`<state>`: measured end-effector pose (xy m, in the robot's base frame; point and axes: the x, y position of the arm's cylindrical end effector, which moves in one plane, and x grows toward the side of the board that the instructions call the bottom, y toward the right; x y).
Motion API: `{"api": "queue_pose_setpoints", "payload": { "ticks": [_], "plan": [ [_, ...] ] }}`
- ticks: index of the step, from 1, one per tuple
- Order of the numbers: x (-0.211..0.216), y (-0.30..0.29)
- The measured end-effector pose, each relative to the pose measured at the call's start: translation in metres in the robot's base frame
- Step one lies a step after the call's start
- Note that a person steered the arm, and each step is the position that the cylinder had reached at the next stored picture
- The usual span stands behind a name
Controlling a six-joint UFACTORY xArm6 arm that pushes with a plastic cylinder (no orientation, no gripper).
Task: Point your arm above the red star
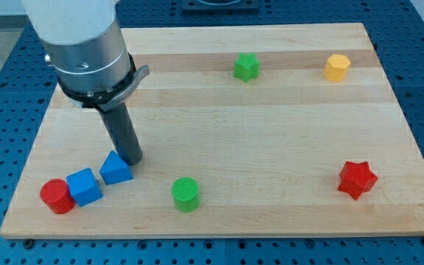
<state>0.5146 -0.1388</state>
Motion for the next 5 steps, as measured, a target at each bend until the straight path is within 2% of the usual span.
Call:
{"api": "queue_pose_setpoints", "payload": {
  "ticks": [3,4,5],
  "plan": [
    [0.006,0.001],
    [-0.001,0.036],
    [-0.019,0.123]
  ]
}}
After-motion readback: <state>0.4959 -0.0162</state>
